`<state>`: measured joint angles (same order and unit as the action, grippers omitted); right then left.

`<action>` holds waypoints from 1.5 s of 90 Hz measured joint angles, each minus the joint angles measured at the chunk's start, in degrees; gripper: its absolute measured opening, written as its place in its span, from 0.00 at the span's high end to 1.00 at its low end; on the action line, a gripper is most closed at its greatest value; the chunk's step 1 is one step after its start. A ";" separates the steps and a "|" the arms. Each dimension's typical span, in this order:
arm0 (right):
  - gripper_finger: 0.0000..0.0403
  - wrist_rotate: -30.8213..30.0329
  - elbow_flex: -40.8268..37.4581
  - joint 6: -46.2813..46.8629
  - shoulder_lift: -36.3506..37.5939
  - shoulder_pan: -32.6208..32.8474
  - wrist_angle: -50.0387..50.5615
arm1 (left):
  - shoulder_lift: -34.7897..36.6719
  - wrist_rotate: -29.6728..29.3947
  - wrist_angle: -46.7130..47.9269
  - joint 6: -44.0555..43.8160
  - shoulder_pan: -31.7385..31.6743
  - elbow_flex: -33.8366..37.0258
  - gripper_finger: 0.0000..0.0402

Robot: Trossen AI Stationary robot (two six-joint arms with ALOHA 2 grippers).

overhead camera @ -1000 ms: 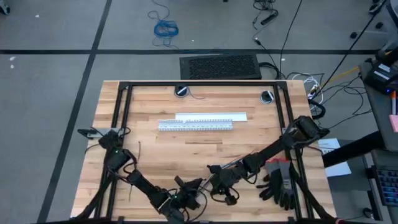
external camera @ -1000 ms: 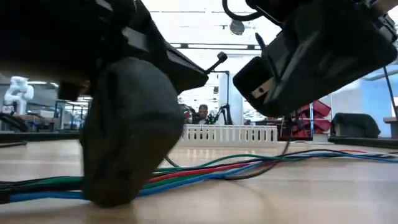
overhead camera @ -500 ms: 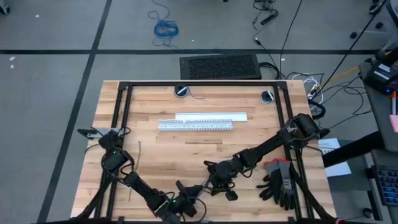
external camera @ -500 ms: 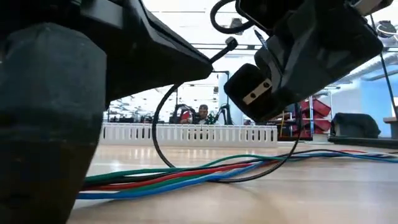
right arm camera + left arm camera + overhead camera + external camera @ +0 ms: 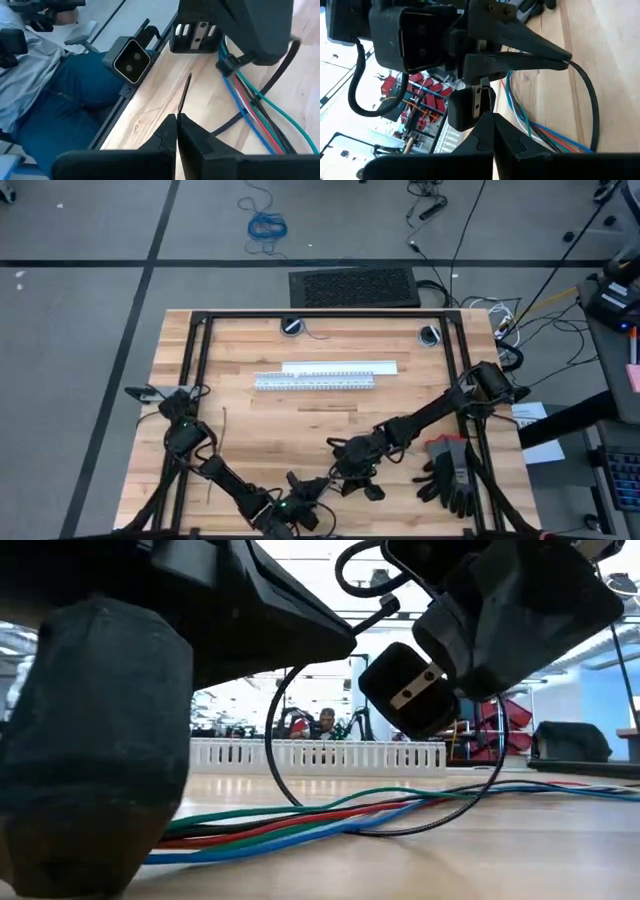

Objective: Ziptie cables
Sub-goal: Assemble the cable wires with the together using a zip tie

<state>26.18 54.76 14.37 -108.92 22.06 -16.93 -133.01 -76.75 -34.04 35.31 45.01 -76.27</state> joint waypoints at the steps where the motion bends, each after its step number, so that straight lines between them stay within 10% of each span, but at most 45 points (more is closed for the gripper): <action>1: 1.00 0.02 -0.01 0.01 -0.14 -0.02 -0.04 | 0.00 0.00 -0.01 0.00 0.00 0.00 1.00; 135: 1.00 2.70 0.00 1.86 -3.10 -1.45 -4.26 | 0.11 3.24 2.81 -0.72 -0.59 -0.20 1.00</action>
<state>28.88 54.76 16.23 -112.02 20.61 -21.19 -132.90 -73.51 -31.23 34.59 44.42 -76.47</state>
